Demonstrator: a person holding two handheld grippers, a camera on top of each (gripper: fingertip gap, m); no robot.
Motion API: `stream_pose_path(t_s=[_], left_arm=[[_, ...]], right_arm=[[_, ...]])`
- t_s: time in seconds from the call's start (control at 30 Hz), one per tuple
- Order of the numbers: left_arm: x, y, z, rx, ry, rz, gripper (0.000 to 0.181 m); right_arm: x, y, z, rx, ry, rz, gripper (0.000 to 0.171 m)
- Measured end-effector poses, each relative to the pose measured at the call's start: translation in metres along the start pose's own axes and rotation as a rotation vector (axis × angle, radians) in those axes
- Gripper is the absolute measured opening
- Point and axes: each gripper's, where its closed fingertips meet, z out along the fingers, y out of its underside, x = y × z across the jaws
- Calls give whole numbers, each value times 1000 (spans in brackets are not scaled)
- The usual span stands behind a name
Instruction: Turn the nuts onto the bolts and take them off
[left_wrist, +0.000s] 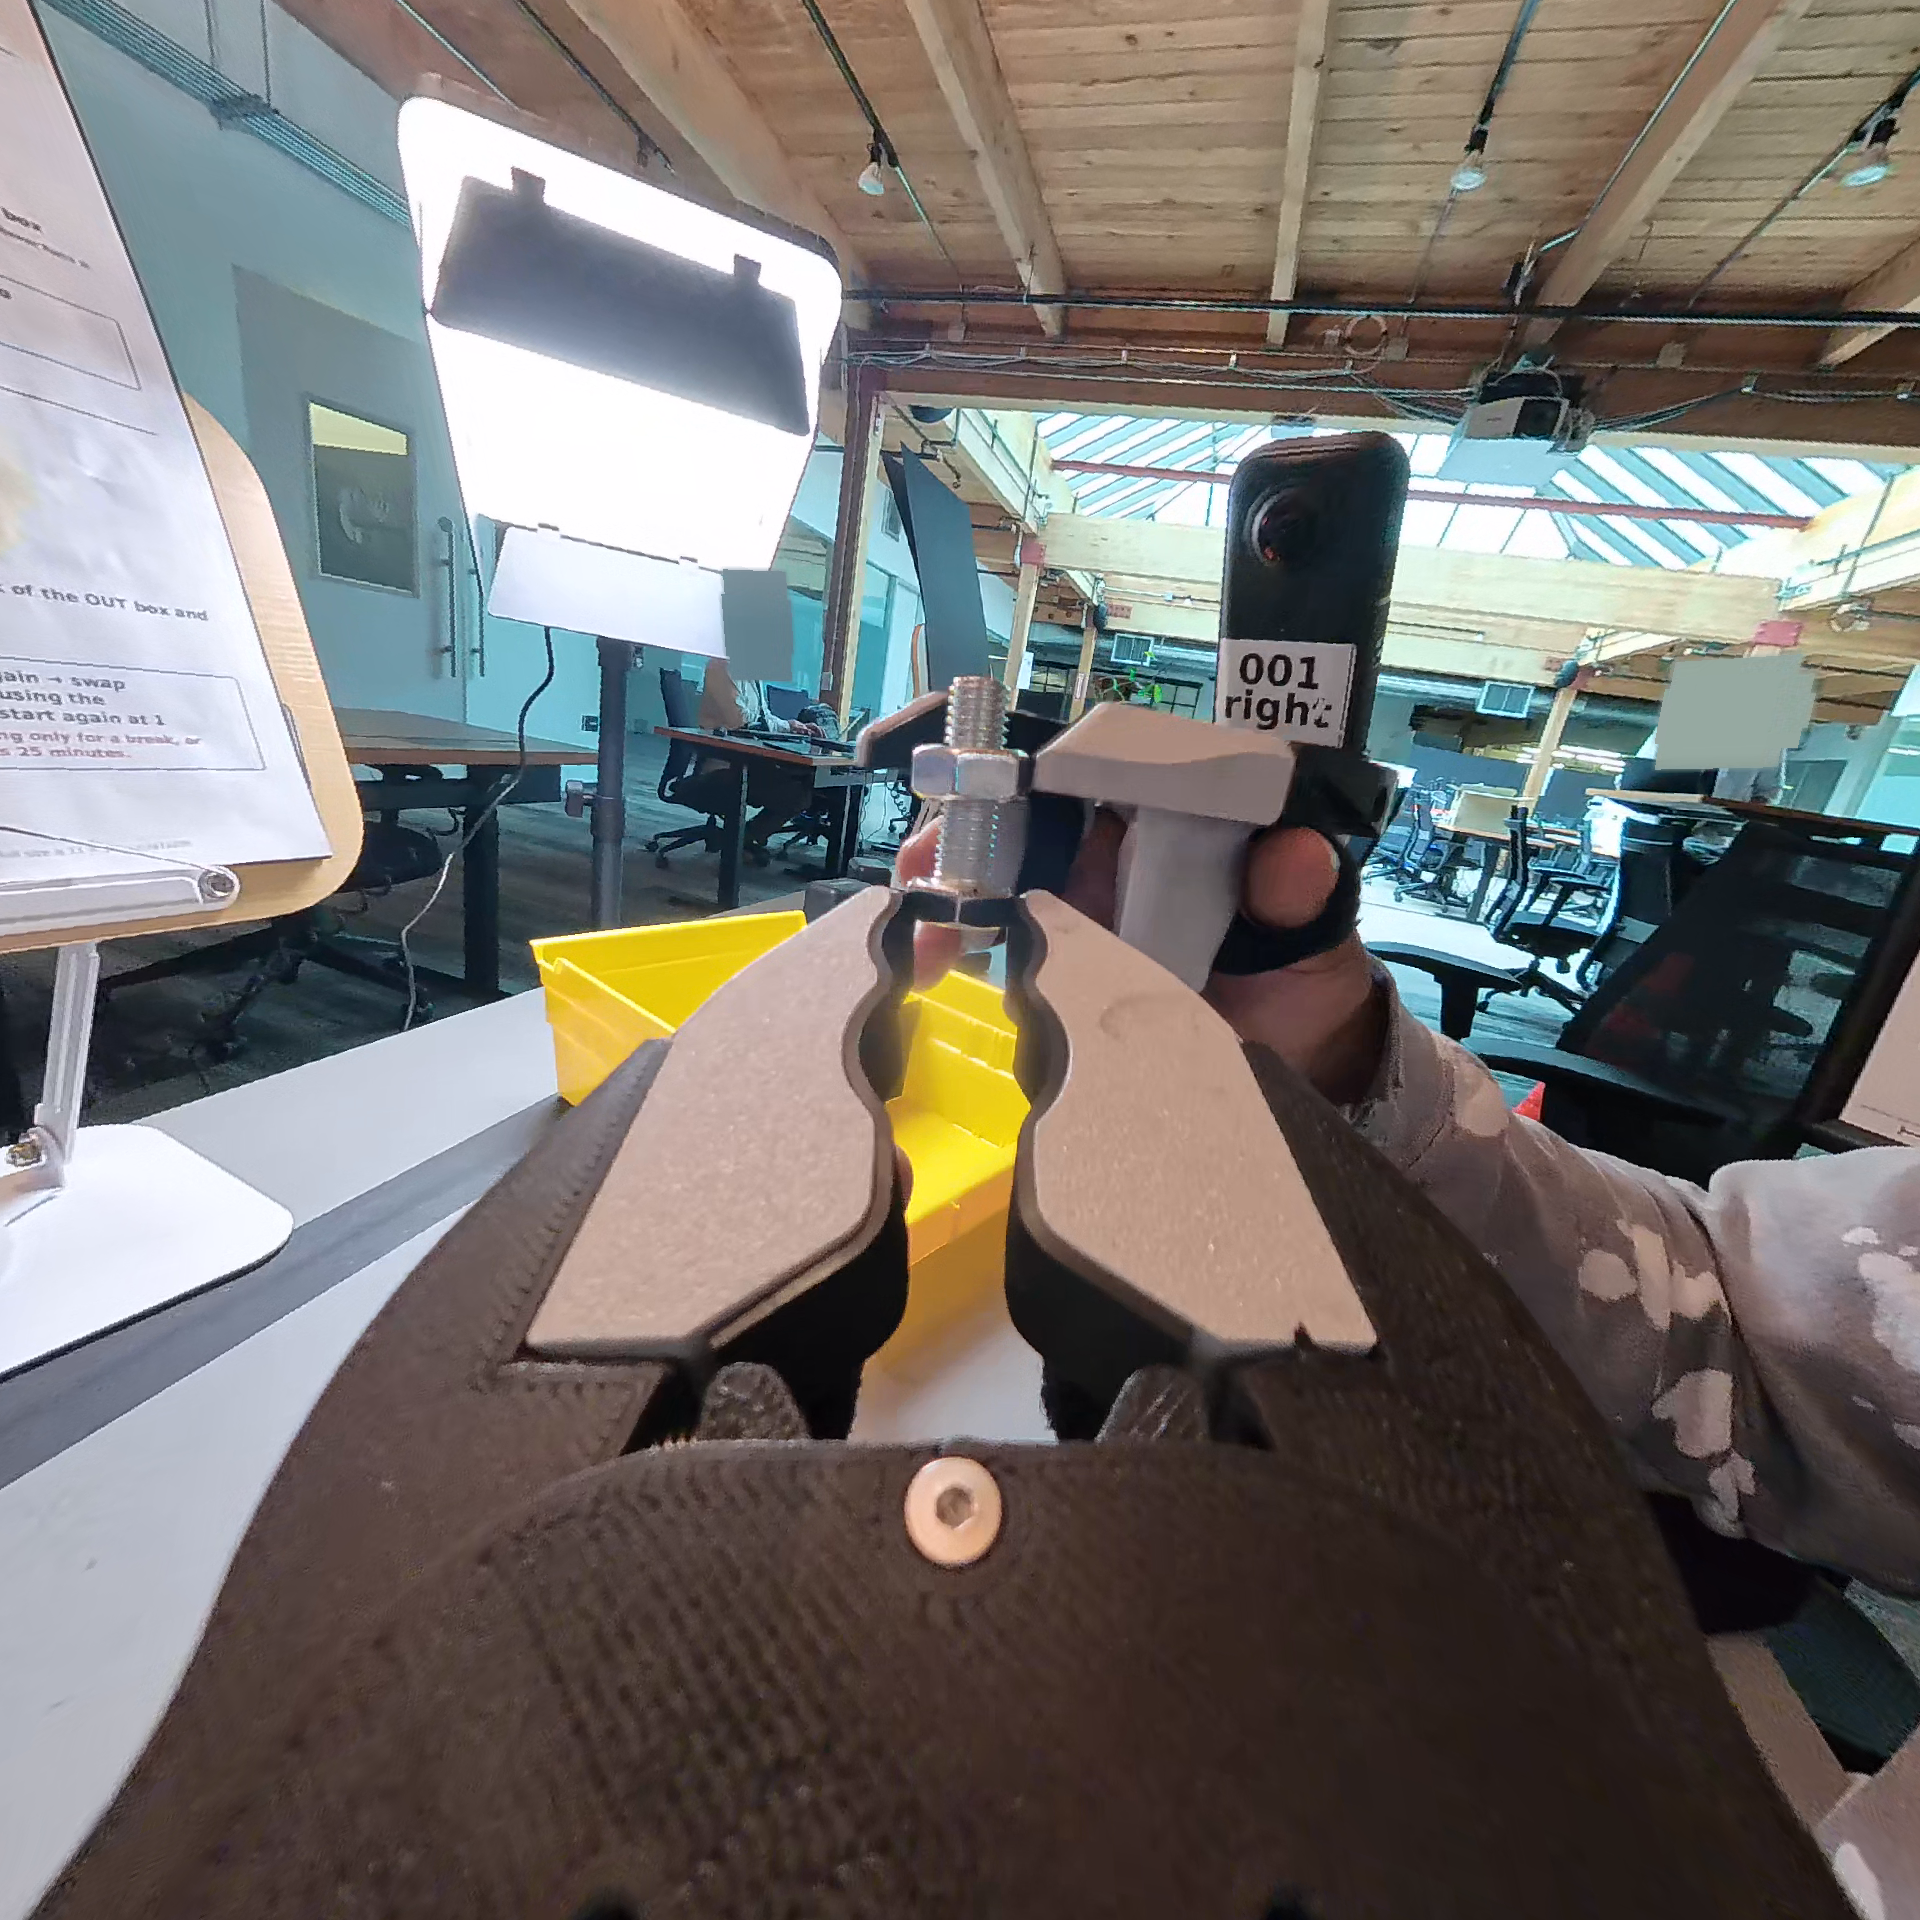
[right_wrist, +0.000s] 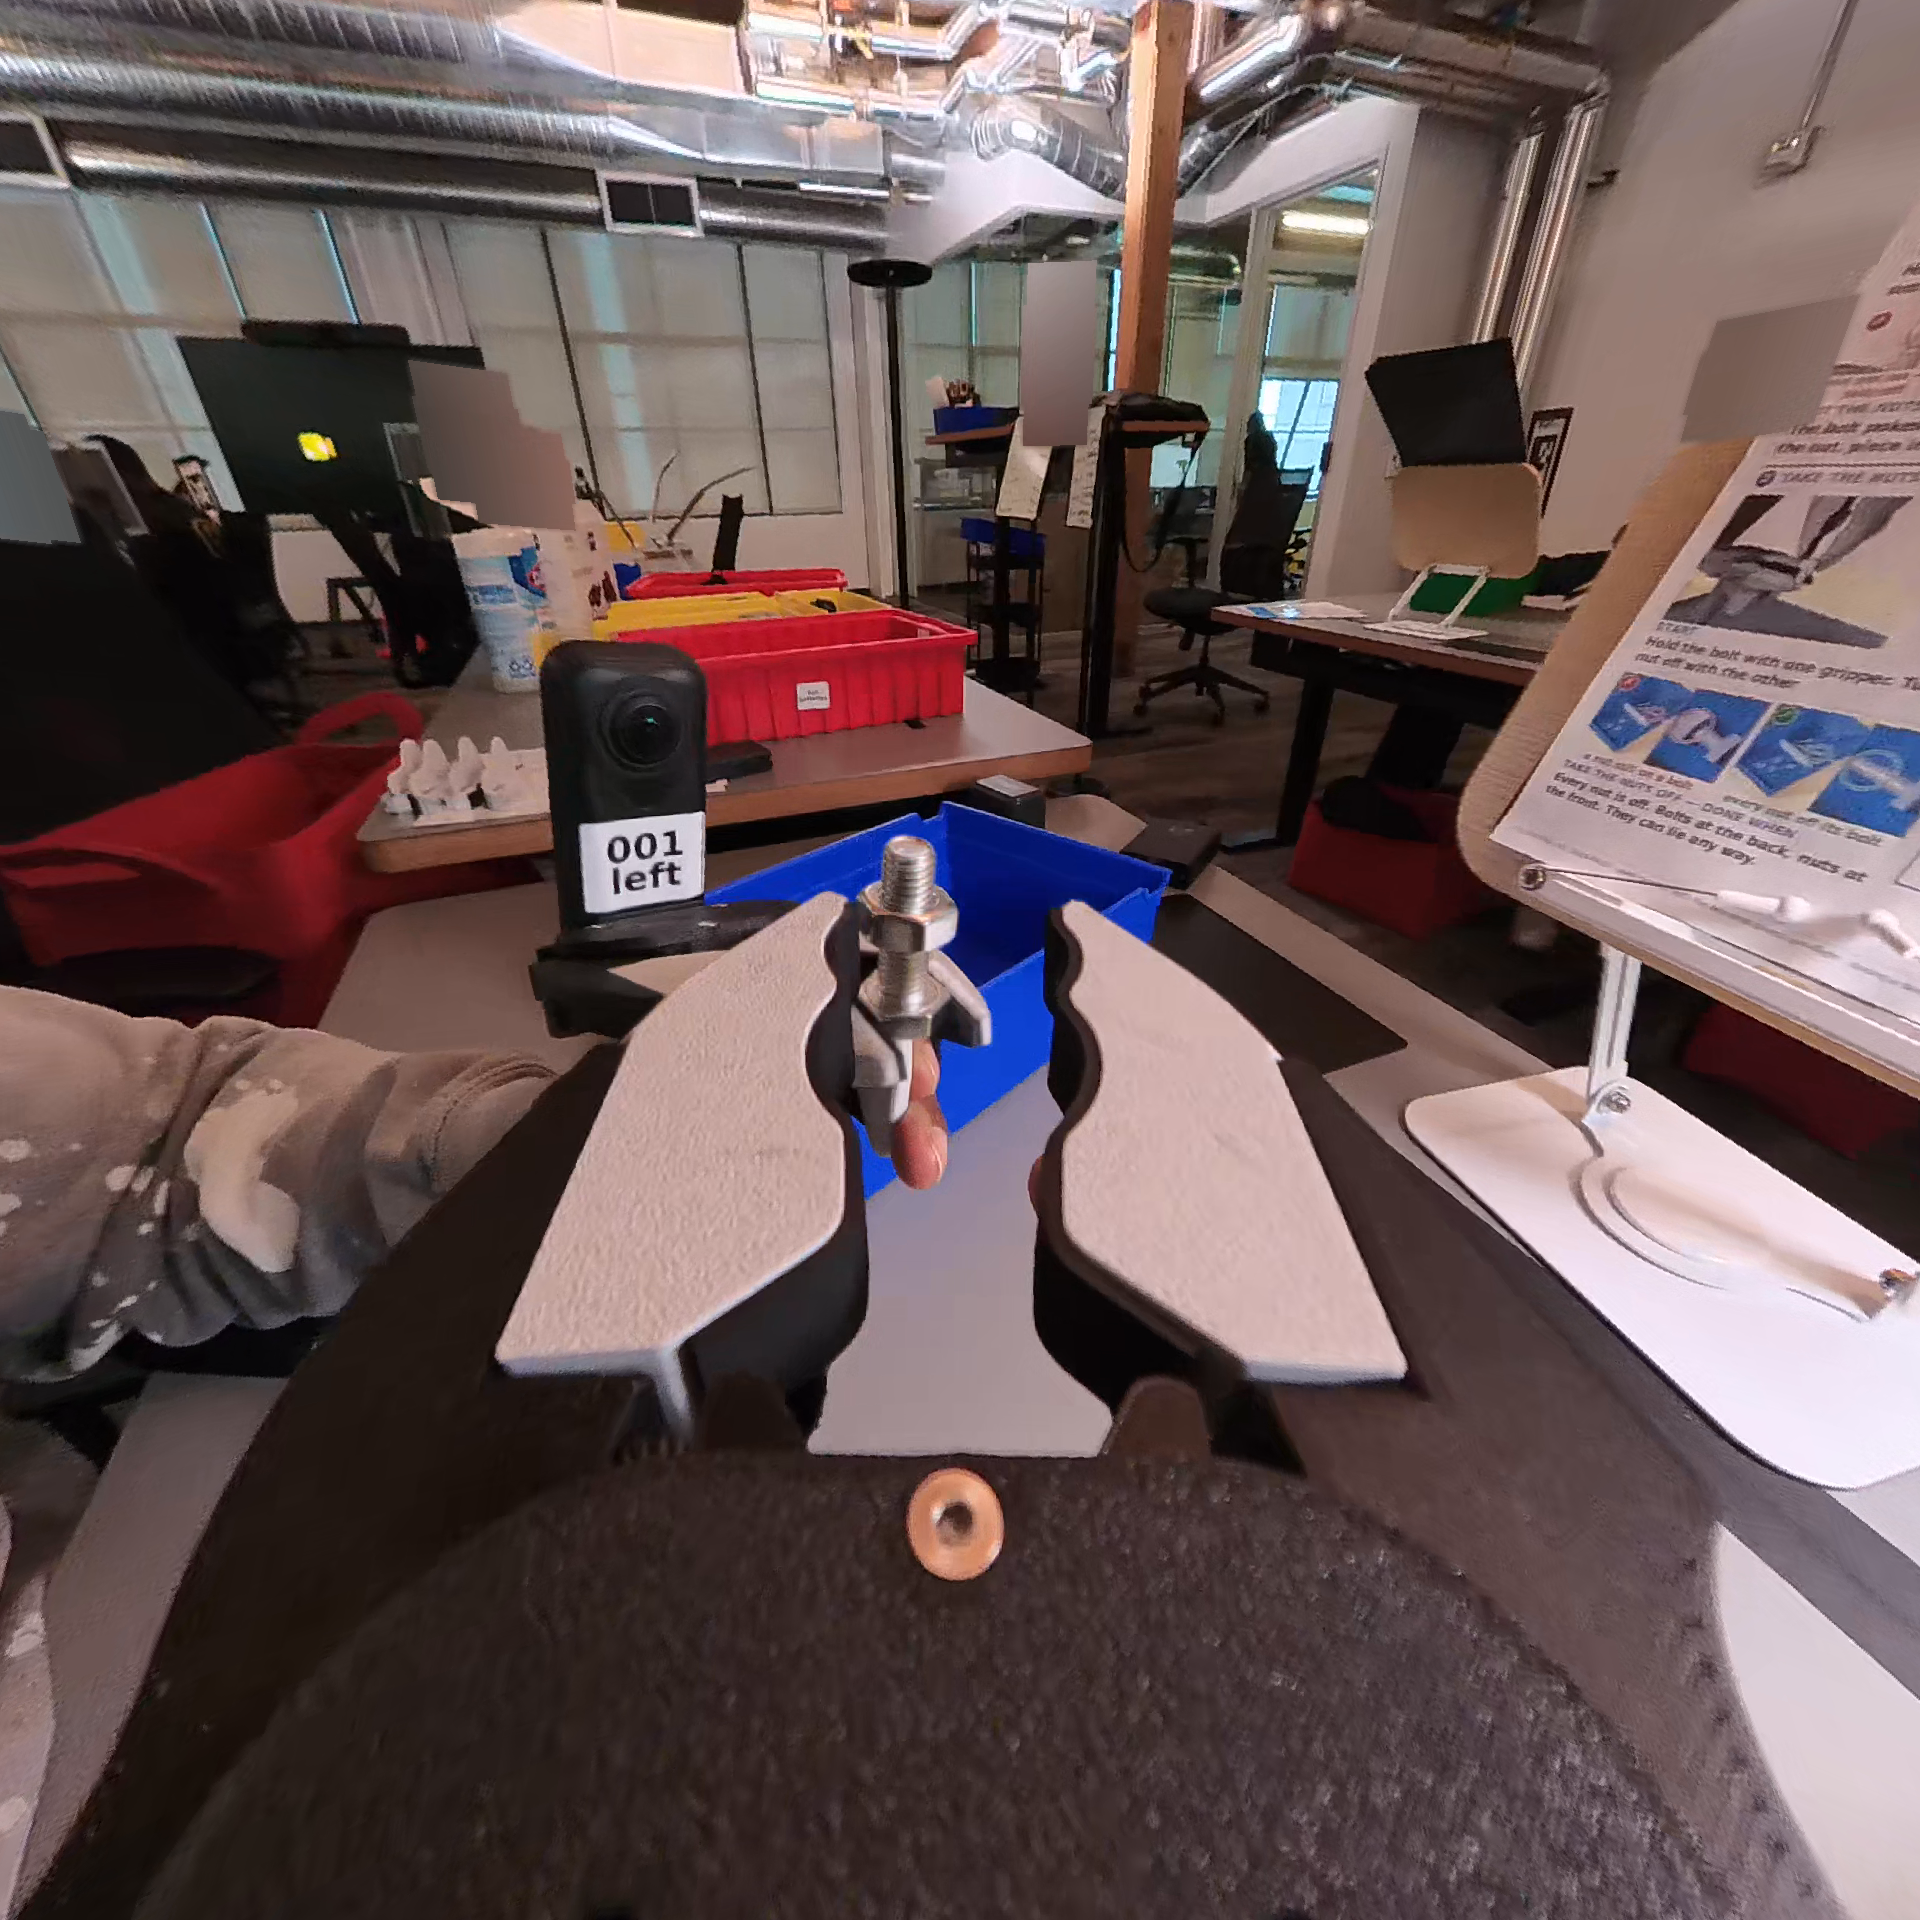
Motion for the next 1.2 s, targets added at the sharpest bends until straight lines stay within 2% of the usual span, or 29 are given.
stream_pose_path(t_s=[0.07,0.1,0.17,0.37,0.47,0.5,0.53,0.57,0.77,0.87,0.93,0.97,1.2], left_arm=[[-2,-2,-1,10,0,-25,18],[-1,-4,-2,23,21,-43,18],[-2,-6,-3,22,9,-30,18],[-2,0,-1,5,4,-23,18],[-1,-1,-1,7,6,-30,18],[-3,-3,-3,22,9,-41,18],[-3,-5,-4,31,14,-44,18],[-3,-6,-4,26,12,-33,18],[-2,-1,-1,14,6,-24,18],[0,-2,-1,17,5,-22,18],[0,-7,-4,39,23,-39,18],[-1,-8,-4,38,18,-26,18],[-1,-3,-2,24,9,-20,18]], right_arm=[[6,1,-1,3,14,8,35],[17,2,-4,1,70,30,19],[33,0,-12,19,134,21,18],[3,-2,-2,8,16,-6,35],[5,2,1,-4,30,-26,37],[9,2,-1,-7,40,-3,32],[21,1,-5,2,99,13,18],[28,-2,-9,21,130,5,18],[5,-5,-3,20,27,0,34],[5,-1,0,7,33,-9,36],[25,-1,-7,1,122,18,18],[34,-2,-12,12,159,8,17],[3,-4,-1,16,25,-1,36]])
